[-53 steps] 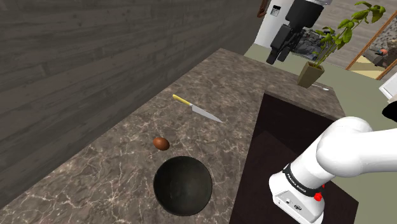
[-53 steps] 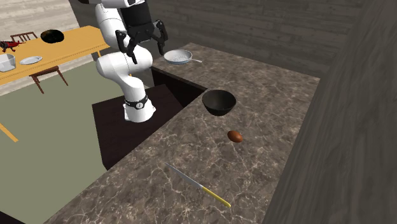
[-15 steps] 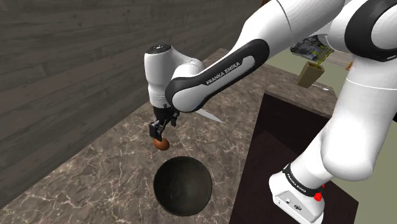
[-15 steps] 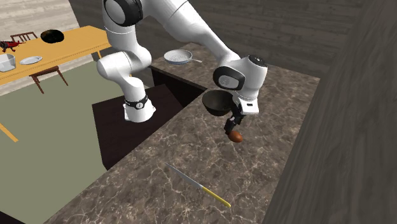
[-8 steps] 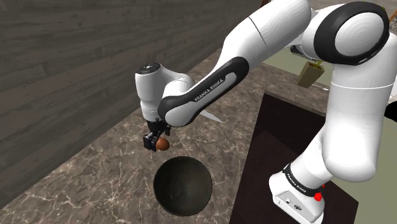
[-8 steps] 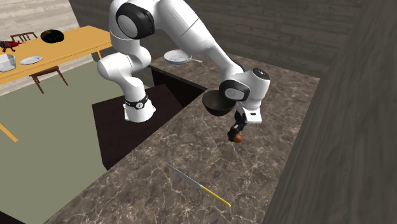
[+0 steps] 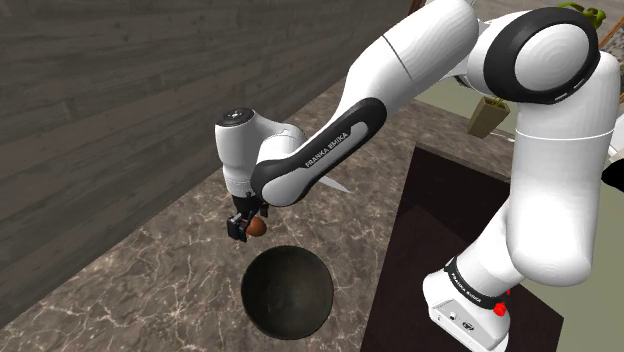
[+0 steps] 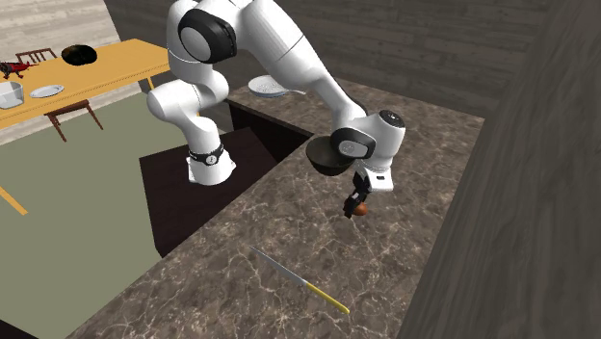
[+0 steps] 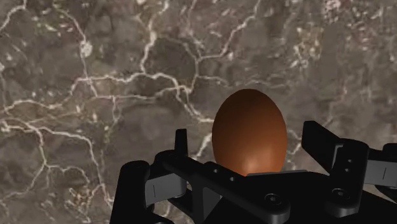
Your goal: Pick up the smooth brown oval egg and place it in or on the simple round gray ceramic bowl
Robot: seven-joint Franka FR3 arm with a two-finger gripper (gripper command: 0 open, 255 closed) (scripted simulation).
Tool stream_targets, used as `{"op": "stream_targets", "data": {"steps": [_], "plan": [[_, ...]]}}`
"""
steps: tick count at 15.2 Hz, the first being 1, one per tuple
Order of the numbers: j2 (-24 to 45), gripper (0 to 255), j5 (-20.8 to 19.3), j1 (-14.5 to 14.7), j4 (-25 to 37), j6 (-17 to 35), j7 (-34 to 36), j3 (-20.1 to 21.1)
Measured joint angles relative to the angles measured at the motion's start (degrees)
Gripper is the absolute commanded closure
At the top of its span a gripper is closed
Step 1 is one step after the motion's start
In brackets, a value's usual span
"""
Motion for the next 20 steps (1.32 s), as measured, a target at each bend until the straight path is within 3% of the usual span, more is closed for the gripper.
{"op": "stream_targets", "data": {"steps": [1,2,12,20], "plan": [[0.00,0,0.00,0.00,-0.01,0.01,0.00,0.00],[0.00,255,0.00,0.00,-0.01,0.01,0.00,0.00],[-0.01,255,0.00,0.00,0.00,0.02,0.00,0.00],[-4.08,255,2.35,-1.03,-0.11,-3.62,-1.44,1.56]]}}
